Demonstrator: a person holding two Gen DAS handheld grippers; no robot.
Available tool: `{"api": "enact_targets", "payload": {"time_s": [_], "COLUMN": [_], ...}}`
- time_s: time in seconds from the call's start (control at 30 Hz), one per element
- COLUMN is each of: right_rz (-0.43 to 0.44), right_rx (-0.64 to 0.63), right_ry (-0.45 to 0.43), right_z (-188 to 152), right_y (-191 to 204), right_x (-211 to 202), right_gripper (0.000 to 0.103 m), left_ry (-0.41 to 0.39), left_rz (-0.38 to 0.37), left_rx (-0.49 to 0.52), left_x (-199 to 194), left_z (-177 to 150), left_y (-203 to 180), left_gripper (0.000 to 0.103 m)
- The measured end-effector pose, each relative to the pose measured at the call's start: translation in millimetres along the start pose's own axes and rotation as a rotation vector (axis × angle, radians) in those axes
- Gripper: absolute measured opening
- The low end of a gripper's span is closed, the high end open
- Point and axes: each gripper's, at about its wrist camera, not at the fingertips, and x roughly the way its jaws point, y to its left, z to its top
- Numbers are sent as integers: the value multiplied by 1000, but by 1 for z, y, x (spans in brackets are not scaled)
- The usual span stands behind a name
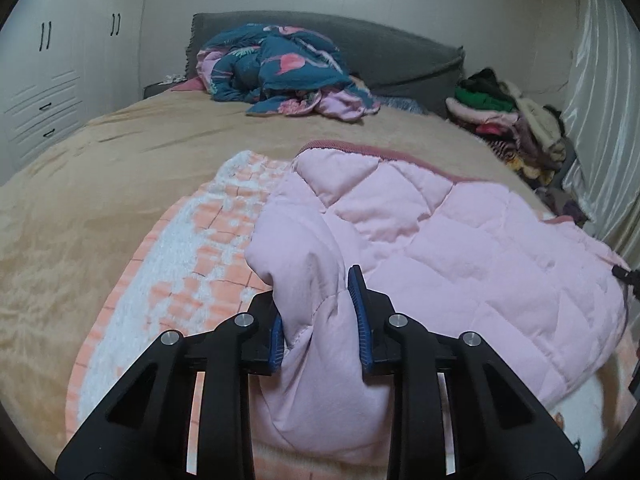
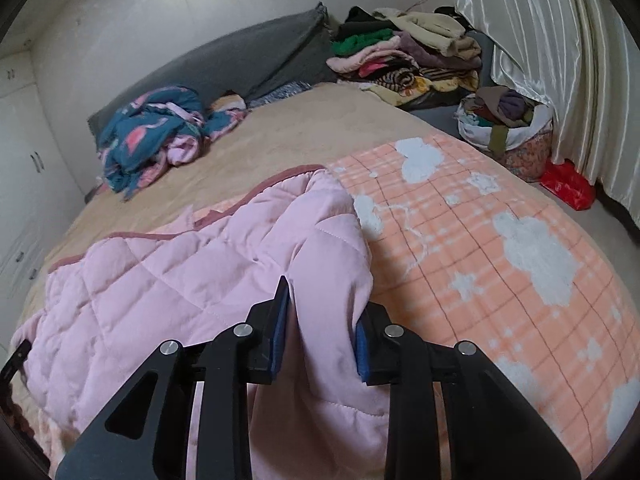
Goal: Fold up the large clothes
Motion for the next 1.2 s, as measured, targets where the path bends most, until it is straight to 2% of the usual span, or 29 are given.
{"api": "enact_targets", "payload": {"time_s": [0.23,0.37,0.63,0.73,1.03,1.13,1.2], "right_rz": [-48,-64,-78,-82,-120,-142,-169], "right_rx": [10,3,16,33,32,18,7], "right_ry": [63,81,102,115,144,140,121], "right_z": [-6,-9,-15,-19,-23,-23,-22], "right_y": [-3,-5,-10,-13,-12,-10,-8], "right_x": [39,51,66,71,69,62,51], "right_gripper": [26,27,31,36,43,51,69], "left_ry": [43,44,49,63,99,99,95], "left_rz": [-32,-32,-28,-24,-23,-19,-11], "left_rx": [-54,-48,-44,-37,-45,-49,-51], "left_x": [27,33,44,50,58,56,51], "left_z": [2,3,4,3,-4,-2,2], "left_y": [9,8,7,8,11,11,11], "left_gripper": [23,25,27,29,32,32,34]}}
